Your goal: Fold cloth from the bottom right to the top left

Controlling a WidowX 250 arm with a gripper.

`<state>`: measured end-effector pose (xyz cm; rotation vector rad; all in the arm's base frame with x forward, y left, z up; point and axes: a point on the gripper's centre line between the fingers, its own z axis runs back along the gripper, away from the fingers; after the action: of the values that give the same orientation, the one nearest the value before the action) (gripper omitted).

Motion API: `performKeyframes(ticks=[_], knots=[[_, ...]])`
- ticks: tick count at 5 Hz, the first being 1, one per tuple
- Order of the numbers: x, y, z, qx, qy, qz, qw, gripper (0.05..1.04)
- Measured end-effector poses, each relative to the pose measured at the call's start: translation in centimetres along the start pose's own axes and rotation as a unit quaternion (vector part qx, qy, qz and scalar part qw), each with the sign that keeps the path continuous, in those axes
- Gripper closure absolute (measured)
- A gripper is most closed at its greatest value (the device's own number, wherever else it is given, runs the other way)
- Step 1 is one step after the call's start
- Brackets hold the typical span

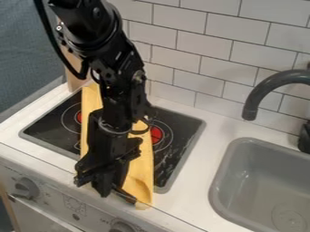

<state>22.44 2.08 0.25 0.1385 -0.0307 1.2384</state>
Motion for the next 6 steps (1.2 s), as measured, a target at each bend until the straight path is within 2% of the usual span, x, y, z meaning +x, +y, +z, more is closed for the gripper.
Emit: performKeyframes(ticks=[1, 2, 3, 5, 6], knots=[[-0.2, 0.1, 0.0, 0.002, 0.006, 0.002, 1.0, 0.992], [0.0, 0.5, 0.2, 0.003, 0.022, 0.016, 0.9996, 1.02], [0.6, 0.6, 2.1, -0.025, 0.035, 0.031, 0.9986, 1.031], [2.1, -0.6, 4.4, -0.049, 0.059, 0.068, 0.9947, 1.032], [3.7, -1.4, 5.6, -0.066, 0.058, 0.096, 0.9915, 1.032]])
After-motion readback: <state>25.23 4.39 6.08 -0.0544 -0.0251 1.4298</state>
